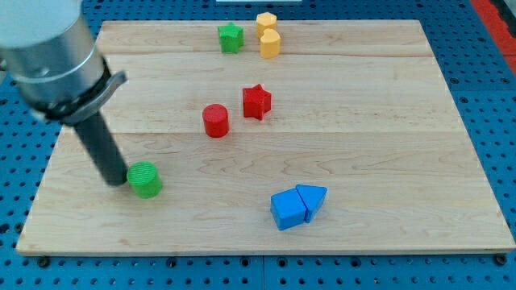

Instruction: Slide the green circle to the left side of the yellow heart

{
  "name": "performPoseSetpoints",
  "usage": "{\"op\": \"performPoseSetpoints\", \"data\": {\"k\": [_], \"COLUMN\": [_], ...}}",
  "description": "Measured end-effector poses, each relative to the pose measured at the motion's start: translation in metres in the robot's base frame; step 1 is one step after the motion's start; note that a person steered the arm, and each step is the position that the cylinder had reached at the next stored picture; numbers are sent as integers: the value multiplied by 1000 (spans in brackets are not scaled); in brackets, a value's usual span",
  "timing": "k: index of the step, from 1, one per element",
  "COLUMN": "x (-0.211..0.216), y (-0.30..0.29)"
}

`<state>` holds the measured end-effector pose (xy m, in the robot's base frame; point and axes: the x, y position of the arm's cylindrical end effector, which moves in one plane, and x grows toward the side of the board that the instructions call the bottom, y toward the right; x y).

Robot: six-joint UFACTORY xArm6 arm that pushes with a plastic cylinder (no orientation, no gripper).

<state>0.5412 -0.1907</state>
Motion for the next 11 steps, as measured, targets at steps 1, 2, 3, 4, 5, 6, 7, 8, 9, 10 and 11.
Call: {"op": "performPoseSetpoints", "data": {"k": [1, 2, 3, 4, 5, 6, 7, 8, 9, 10, 11], "x": [49, 36, -3, -50, -56, -75, -135, -175, -209, -242, -261], "y": [6, 54, 48, 28, 16, -6, 1, 3, 39, 85, 134]}}
